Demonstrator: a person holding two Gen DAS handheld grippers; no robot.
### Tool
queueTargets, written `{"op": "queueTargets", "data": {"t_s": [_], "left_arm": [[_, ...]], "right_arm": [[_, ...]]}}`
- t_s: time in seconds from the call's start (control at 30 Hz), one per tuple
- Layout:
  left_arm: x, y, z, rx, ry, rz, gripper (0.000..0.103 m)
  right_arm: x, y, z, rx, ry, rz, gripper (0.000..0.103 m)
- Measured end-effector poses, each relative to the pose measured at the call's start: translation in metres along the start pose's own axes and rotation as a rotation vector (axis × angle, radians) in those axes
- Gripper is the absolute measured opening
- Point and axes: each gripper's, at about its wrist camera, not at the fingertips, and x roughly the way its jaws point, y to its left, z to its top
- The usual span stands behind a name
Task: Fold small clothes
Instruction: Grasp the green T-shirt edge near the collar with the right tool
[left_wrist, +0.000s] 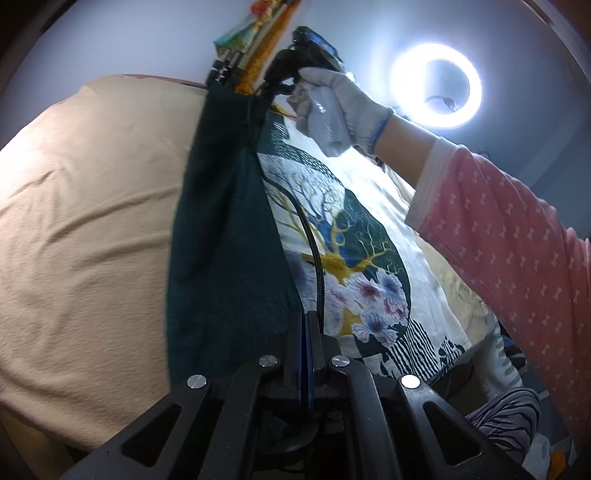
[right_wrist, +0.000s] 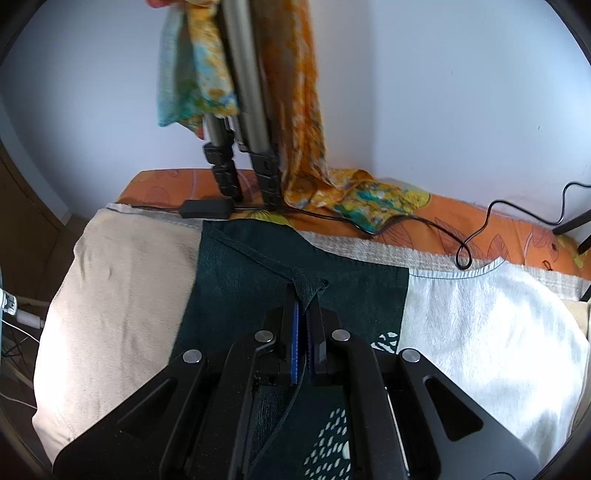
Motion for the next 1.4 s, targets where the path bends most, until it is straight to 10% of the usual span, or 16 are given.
{"op": "queueTargets", "data": {"t_s": [0.17,0.3,0.6,0.9,1.2,1.4], "left_arm": [[0.012,-0.008,-0.003,0.035,0.03,0.007,0.0],[0.016,-0.01,-0.006,0.044,0.061,-0.011,0.018],[-0.008,-0.027,-0.02,0.123,0.042,-0.059,0.027],[-0.023,-0.034,-0.042,0.206,-0.023,0.066,0.033],[0.01,-0.058,-0.048,0.324,-0.003,0.168,0.043],[0.022,-0.04,-0.038,0.257,0.02,0.16,0.025]], "right_arm": [[0.017,-0.001,0.0,-0.033,0.036,-0.032,0.01],[0.006,-0.012,-0.001,-0.045,0.008,-0.099,0.058],[-0.096,-0.064,-0.027,-0.022,-0.077,-0.132,0.058],[-0.192,-0.092,-0.094,0.027,-0.102,0.062,0.059],[-0.14,-0.084,-0.11,0.083,-0.027,0.202,0.063],[-0.075,-0.069,-0.078,0.118,0.026,0.223,0.064]]}}
